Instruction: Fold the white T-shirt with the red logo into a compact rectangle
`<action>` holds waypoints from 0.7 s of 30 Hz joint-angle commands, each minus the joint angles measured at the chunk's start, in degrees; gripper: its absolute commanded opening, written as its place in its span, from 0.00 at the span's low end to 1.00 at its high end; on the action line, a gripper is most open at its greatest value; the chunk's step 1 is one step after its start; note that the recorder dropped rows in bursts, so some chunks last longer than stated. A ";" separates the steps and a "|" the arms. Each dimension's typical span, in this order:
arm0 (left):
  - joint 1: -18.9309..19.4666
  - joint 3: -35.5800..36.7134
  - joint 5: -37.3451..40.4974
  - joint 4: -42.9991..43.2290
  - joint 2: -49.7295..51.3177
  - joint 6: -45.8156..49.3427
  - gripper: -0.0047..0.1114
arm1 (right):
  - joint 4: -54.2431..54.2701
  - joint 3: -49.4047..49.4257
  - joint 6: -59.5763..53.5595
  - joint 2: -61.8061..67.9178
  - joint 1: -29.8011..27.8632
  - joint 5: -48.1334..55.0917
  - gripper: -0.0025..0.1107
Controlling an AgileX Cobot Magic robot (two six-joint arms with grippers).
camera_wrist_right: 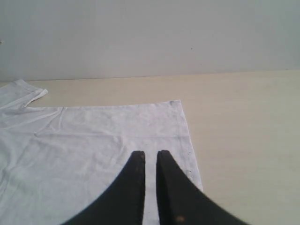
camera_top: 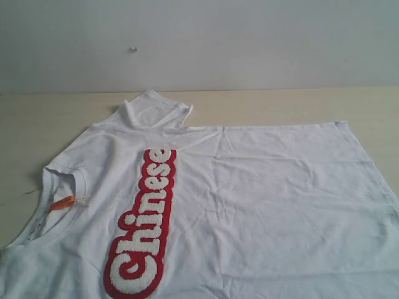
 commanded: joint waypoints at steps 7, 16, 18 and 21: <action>-0.12 0.17 -0.45 -0.41 -0.36 0.11 0.04 | -0.14 0.32 0.01 -0.35 0.03 -0.99 0.12; -0.12 0.17 -0.45 -0.41 -0.36 0.11 0.04 | -0.14 0.32 0.01 -0.35 0.02 -1.28 0.12; -0.12 0.17 -0.45 -0.41 -0.36 0.11 0.04 | -0.14 0.32 0.01 -0.35 0.02 -1.44 0.12; -0.12 0.17 -0.45 -0.41 -0.36 0.11 0.04 | -0.79 0.32 -0.49 -0.35 0.02 -3.28 0.12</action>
